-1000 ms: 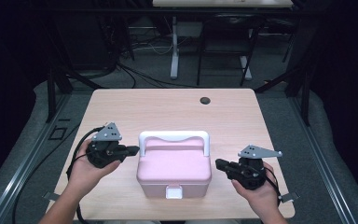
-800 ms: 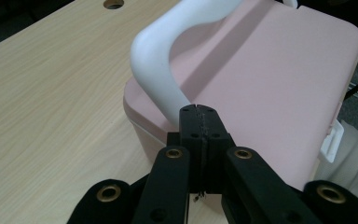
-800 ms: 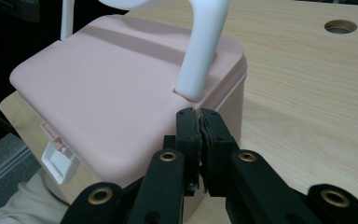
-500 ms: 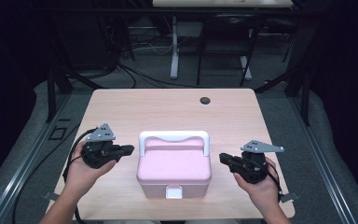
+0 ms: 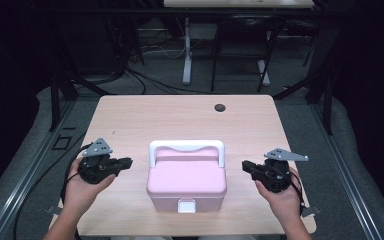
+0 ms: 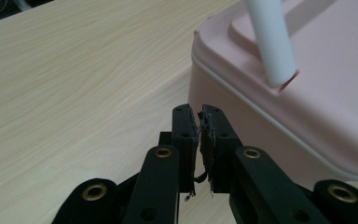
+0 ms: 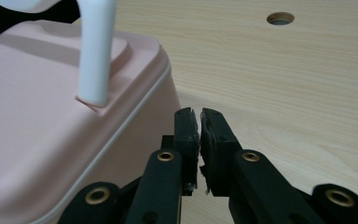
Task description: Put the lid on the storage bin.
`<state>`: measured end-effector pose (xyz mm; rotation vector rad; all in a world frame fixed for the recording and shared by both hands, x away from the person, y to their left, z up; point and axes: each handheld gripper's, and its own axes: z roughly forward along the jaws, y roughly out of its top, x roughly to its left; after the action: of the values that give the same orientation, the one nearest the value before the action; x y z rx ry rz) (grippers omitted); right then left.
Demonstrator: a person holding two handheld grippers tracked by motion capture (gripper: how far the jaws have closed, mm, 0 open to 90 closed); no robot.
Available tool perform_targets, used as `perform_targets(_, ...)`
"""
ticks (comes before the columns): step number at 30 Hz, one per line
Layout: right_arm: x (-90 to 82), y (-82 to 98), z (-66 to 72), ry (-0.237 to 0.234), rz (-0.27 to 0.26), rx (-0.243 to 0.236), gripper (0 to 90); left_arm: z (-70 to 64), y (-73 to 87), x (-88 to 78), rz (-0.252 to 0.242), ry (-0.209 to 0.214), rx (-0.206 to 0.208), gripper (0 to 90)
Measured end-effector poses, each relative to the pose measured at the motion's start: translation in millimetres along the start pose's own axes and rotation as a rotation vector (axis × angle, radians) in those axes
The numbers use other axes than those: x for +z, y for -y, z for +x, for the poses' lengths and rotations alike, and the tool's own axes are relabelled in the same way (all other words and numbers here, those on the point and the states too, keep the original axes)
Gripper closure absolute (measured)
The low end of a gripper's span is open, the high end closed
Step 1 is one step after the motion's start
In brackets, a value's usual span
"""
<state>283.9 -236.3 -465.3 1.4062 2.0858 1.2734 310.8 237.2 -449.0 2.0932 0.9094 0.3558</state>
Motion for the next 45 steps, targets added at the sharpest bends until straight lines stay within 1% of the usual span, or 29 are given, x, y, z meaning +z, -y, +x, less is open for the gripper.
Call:
perform_targets(1, 1.3, 1.1, -1.3, 0.009, -0.003, 0.006, 84.4, 1.9, 3.0, 0.4, 0.003, -0.004, -0.006, 83.2)
perform_targets(3, 3.0, 3.2, -4.4, 0.011, 0.007, 0.017, 84.0, 5.7, 9.4, 0.7, 0.000, -0.020, -0.024, 81.5)
perform_targets(5, 5.5, 6.4, -6.8, 0.018, -0.001, 0.035, 83.9, 8.4, 14.9, 1.0, -0.008, -0.021, -0.046, 80.2)
perform_targets(6, 5.7, 7.3, -7.5, 0.014, 0.008, 0.038, 83.9, 9.7, 18.1, 1.2, -0.008, -0.024, -0.051, 80.1)
perform_targets(9, 8.7, 12.0, -9.2, 0.030, 0.006, 0.043, 83.8, 12.8, 27.8, 3.6, -0.003, -0.035, -0.069, 79.0)
perform_targets(11, 10.2, 15.3, -9.9, 0.050, -0.008, 0.043, 83.7, 14.5, 34.1, 5.6, 0.004, -0.040, -0.083, 78.2)
perform_targets(12, 10.4, 16.6, -10.1, 0.067, -0.009, 0.040, 83.8, 15.2, 37.1, 6.6, 0.008, -0.039, -0.088, 77.9)
perform_targets(13, 10.2, 18.0, -11.6, 0.041, -0.009, 0.041, 83.8, 15.8, 40.7, 8.1, 0.012, -0.038, -0.094, 77.4)
perform_targets(14, 11.1, 20.0, -11.0, 0.072, -0.014, 0.045, 83.8, 16.1, 43.6, 9.6, 0.009, -0.037, -0.100, 76.8)
perform_targets(15, 11.3, 21.6, -12.2, 0.060, -0.012, 0.042, 83.8, 16.5, 45.6, 10.5, 0.012, -0.036, -0.102, 76.4)
perform_targets(16, 12.5, 23.2, -11.6, 0.086, -0.021, 0.043, 83.8, 16.8, 48.3, 12.0, 0.014, -0.031, -0.109, 75.9)
perform_targets(17, 13.6, 25.3, -12.1, 0.094, -0.019, 0.044, 83.7, 16.9, 51.0, 13.5, 0.012, -0.030, -0.115, 75.2)
perform_targets(18, 15.1, 27.3, -13.0, 0.092, -0.019, 0.043, 83.6, 17.0, 53.6, 14.9, 0.009, -0.029, -0.120, 74.6)
perform_targets(19, 16.3, 29.3, -14.1, 0.091, -0.015, 0.041, 83.5, 17.6, 56.0, 15.8, 0.010, -0.024, -0.120, 74.1)
perform_targets(21, 18.2, 33.0, -15.9, 0.106, -0.012, 0.042, 83.4, 18.3, 60.2, 17.8, 0.014, -0.021, -0.128, 72.5)
perform_targets(22, 18.9, 34.8, -17.6, 0.090, -0.012, 0.048, 83.3, 19.1, 61.9, 18.6, 0.014, -0.020, -0.126, 71.8)
perform_targets(23, 19.4, 36.5, -19.1, 0.085, -0.014, 0.053, 83.0, 19.8, 63.4, 19.2, 0.018, -0.023, -0.126, 71.0)
perform_targets(24, 19.9, 38.3, -20.1, 0.097, -0.018, 0.056, 82.7, 20.7, 64.7, 19.7, 0.020, -0.024, -0.129, 70.3)
perform_targets(25, 20.3, 40.0, -22.0, 0.083, -0.017, 0.058, 82.4, 21.5, 65.7, 19.9, 0.021, -0.028, -0.132, 69.8)
perform_targets(26, 21.2, 41.6, -22.8, 0.090, -0.014, 0.060, 82.0, 22.2, 66.8, 20.2, 0.016, -0.033, -0.133, 69.1)
perform_targets(29, 23.6, 46.7, -25.8, 0.096, -0.007, 0.058, 80.2, 23.3, 70.1, 22.1, 0.010, -0.047, -0.145, 66.2)
perform_targets(34, 27.5, 54.9, -28.9, 0.108, -0.011, 0.040, 77.6, 25.6, 77.5, 28.9, 0.028, -0.039, -0.156, 60.3)
perform_targets(35, 27.4, 55.8, -29.8, 0.108, -0.008, 0.037, 77.0, 26.3, 79.0, 29.4, 0.034, -0.039, -0.157, 59.9)
perform_targets(36, 28.0, 57.1, -30.8, 0.114, -0.016, 0.037, 76.6, 26.4, 80.8, 30.1, 0.030, -0.047, -0.164, 59.4)
perform_targets(40, 29.5, 61.8, -36.4, 0.122, -0.023, 0.061, 74.6, 28.3, 87.2, 33.2, 0.038, -0.062, -0.172, 55.8)
perform_targets(42, 30.5, 63.0, -37.8, 0.128, -0.015, 0.071, 73.0, 28.7, 89.1, 35.6, 0.044, -0.067, -0.174, 54.2)
perform_targets(43, 32.1, 64.0, -38.2, 0.125, -0.028, 0.075, 72.6, 28.7, 89.8, 36.8, 0.041, -0.068, -0.175, 53.6)
perform_targets(45, 32.4, 64.5, -38.5, 0.131, -0.013, 0.067, 70.9, 28.8, 91.1, 39.9, 0.044, -0.061, -0.179, 52.7)
